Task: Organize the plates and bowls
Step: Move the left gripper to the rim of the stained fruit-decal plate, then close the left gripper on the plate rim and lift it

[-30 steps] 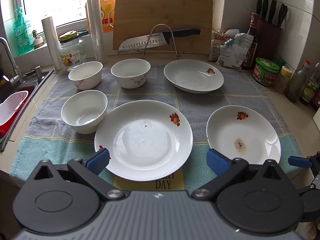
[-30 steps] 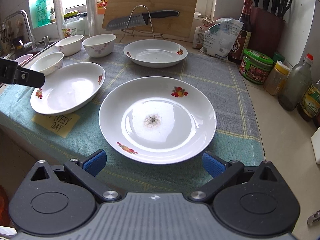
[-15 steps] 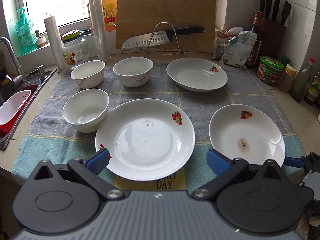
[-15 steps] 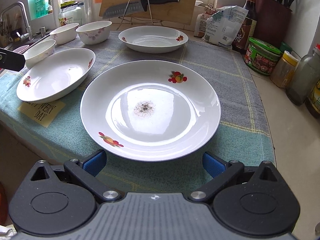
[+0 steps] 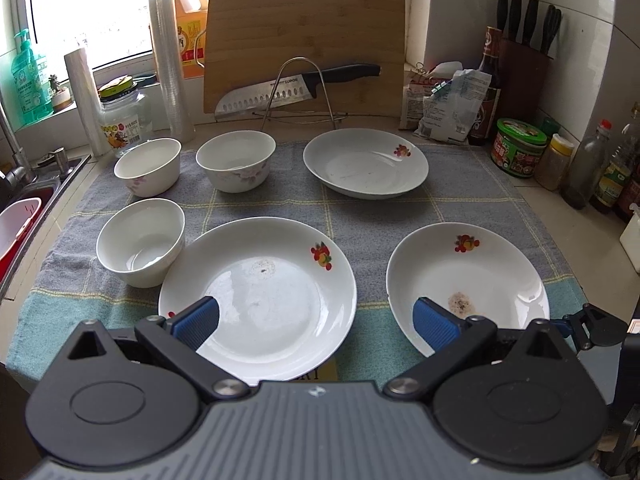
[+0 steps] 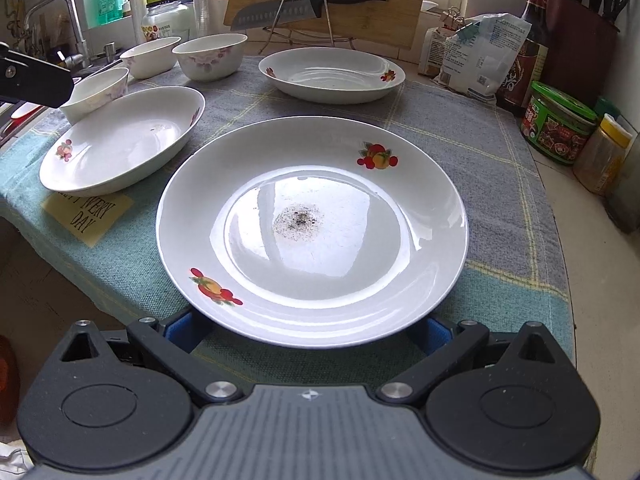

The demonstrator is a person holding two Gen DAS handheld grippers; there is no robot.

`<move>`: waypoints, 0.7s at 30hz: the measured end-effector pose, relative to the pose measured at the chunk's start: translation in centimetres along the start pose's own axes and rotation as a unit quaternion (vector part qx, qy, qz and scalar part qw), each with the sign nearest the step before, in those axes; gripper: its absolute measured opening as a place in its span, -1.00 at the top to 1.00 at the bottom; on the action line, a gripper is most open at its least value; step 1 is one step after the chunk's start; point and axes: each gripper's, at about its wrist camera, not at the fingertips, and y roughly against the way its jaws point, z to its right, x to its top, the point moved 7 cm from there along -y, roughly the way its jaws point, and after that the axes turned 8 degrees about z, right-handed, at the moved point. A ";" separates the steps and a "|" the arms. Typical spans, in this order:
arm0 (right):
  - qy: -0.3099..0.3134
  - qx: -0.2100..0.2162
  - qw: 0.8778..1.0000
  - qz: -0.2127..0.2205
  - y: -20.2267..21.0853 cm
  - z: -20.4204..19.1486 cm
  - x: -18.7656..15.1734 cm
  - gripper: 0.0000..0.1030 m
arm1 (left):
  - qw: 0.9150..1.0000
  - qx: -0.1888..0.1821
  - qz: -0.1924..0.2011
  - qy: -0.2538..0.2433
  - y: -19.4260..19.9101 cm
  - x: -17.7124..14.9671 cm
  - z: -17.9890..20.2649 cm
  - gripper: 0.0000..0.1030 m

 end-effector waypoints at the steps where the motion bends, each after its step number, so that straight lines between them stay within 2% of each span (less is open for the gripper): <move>1: 0.003 0.005 1.000 0.001 0.0 0.0 0.0 -1.00 | 1.000 -0.002 0.002 -0.003 0.0 0.1 0.2 -0.98; 10: 0.017 0.021 0.999 0.038 0.5 0.2 -0.6 -1.00 | 0.999 -0.037 0.018 -0.006 -0.3 2.4 1.8 -0.99; 13: 0.017 0.021 0.999 0.047 0.6 0.2 -0.7 -1.00 | 0.999 -0.047 0.010 -0.004 -1.3 3.1 2.2 -0.99; 16: 0.018 0.021 0.999 0.046 0.6 0.2 -0.6 -1.00 | 0.997 -0.074 -0.012 -0.007 -2.8 3.4 3.1 -0.98; 20: 0.017 0.019 0.999 0.048 0.6 0.1 -0.7 -1.00 | 0.994 -0.108 -0.016 -0.023 -4.9 3.6 4.5 -0.98; 21: 0.015 0.019 0.999 0.048 0.7 0.1 -0.7 -1.00 | 0.992 -0.126 -0.017 -0.023 -5.5 3.6 4.9 -0.98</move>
